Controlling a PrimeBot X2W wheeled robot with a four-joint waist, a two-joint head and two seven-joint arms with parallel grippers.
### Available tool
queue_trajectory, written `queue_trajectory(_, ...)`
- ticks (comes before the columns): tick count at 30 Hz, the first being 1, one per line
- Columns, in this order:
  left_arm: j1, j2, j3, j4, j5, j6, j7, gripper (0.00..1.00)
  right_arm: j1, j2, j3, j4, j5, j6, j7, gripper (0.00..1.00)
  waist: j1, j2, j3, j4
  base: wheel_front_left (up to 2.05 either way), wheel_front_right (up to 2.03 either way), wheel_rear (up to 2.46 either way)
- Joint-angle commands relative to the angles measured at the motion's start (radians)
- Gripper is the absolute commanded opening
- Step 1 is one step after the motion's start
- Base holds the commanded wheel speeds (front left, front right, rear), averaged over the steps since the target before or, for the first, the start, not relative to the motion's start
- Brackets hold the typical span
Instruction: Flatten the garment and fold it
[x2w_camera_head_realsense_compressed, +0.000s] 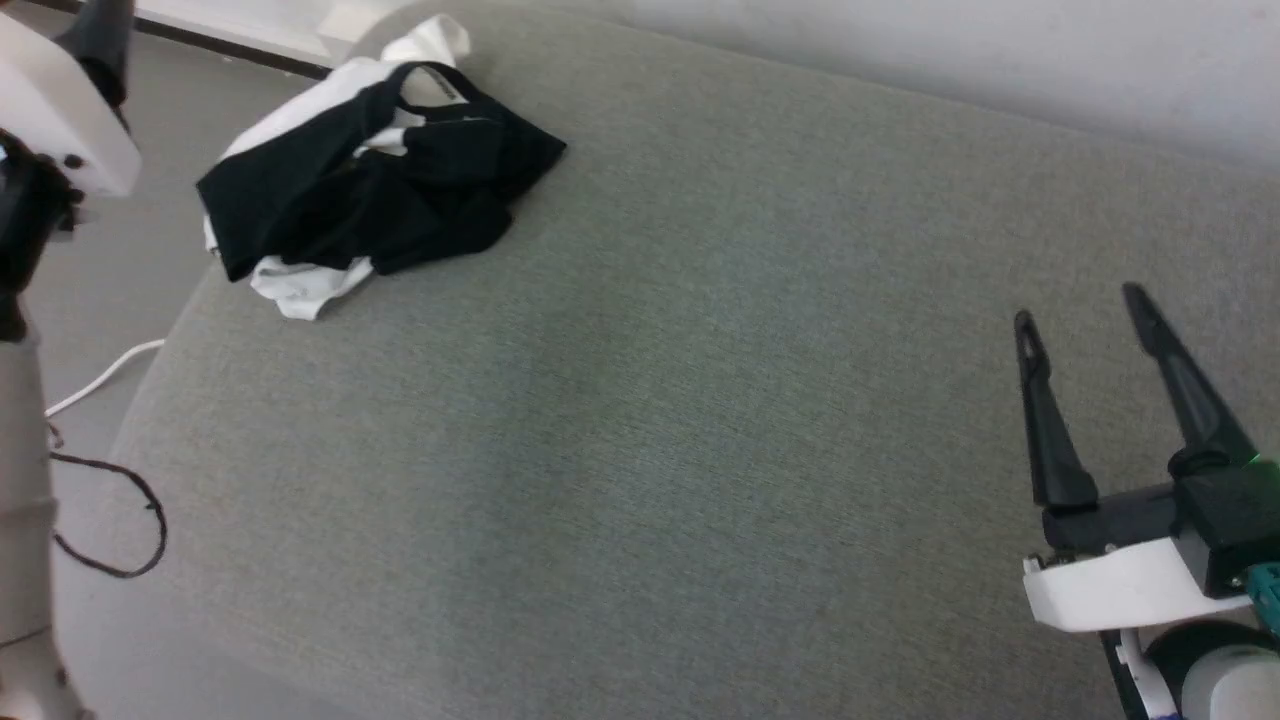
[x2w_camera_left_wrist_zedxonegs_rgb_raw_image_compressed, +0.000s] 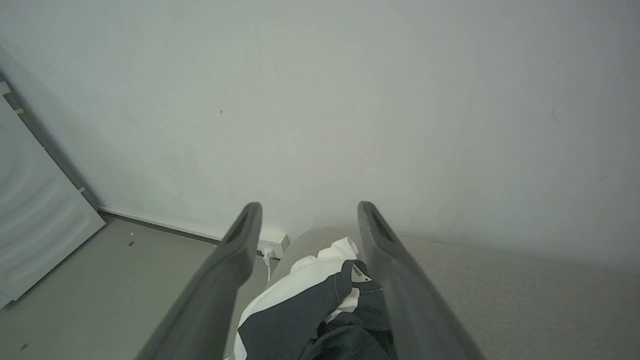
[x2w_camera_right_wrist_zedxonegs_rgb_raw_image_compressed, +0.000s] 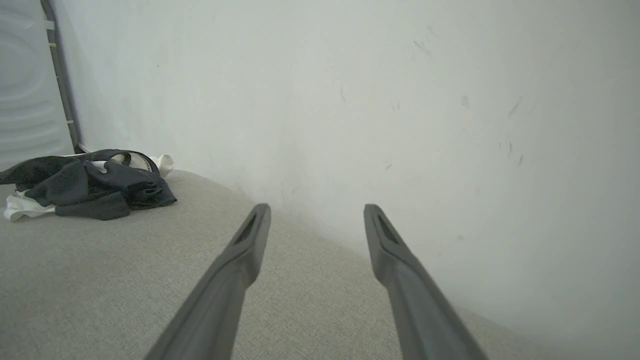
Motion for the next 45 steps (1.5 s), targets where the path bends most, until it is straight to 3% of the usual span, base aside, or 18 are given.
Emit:
queue_trajectory(1, -0.018, 0.013, -0.005, 0.018, -0.004, -0.011, 0.006, 1.0, -0.021, 0.0, 0.003, -0.013, -0.01, -0.001, 0.004, 1.0, -0.0002, 0.0, 0.083, -0.076, 0.0, 0.0, 0.0)
queue_trajectory(5, -0.044, 0.042, -0.018, 0.102, -0.034, -0.025, 0.043, 1.0, -0.052, -0.007, 0.016, -0.058, -0.034, -0.001, 0.03, 1.0, -0.0002, 0.0, 0.144, -0.116, 0.0, 0.0, 0.0)
queue_trajectory(17, -0.042, 0.052, -0.012, 0.264, -0.117, -0.025, 0.144, 1.0, -0.07, -0.048, 0.007, -0.144, -0.047, -0.001, 0.084, 1.0, -0.0002, 0.0, 0.274, -0.179, 0.0, 0.0, 0.0)
queue_trajectory(24, -0.007, 0.105, -0.044, 0.307, -0.081, -0.011, 0.22, 1.0, -0.07, -0.062, 0.004, -0.179, -0.047, -0.001, 0.1, 1.0, -0.0002, 0.0, 0.306, -0.207, 0.0, 0.0, 0.0)
queue_trajectory(32, 0.03, 0.121, -0.053, 0.322, -0.07, 0.016, 0.242, 1.0, -0.067, -0.072, 0.001, -0.207, -0.041, -0.001, 0.115, 1.0, -0.0002, 0.0, 0.337, -0.232, 0.0, 0.0, 0.0)
queue_trajectory(33, 0.032, 0.125, -0.053, 0.325, -0.066, 0.018, 0.235, 0.91, -0.067, -0.073, -0.002, -0.21, -0.041, -0.001, 0.116, 1.0, -0.0002, 0.0, 0.342, -0.234, 0.0, 0.0, 0.0)
queue_trajectory(34, 0.036, 0.127, -0.057, 0.326, -0.06, 0.019, 0.228, 0.34, -0.067, -0.074, -0.005, -0.212, -0.041, -0.001, 0.116, 1.0, -0.0002, 0.0, 0.345, -0.235, 0.0, 0.0, 0.0)
queue_trajectory(35, 0.039, 0.128, -0.06, 0.326, -0.054, 0.02, 0.219, 0.0, -0.067, -0.074, -0.007, -0.213, -0.041, -0.001, 0.116, 1.0, -0.0002, 0.0, 0.347, -0.235, 0.0, 0.0, 0.0)
queue_trajectory(45, 0.017, 0.147, -0.041, 0.326, -0.044, 0.033, 0.109, 0.0, -0.079, -0.066, -0.011, -0.177, -0.025, -0.001, 0.09, 1.0, -0.0002, 0.0, 0.306, -0.231, 0.0, 0.0, 0.0)
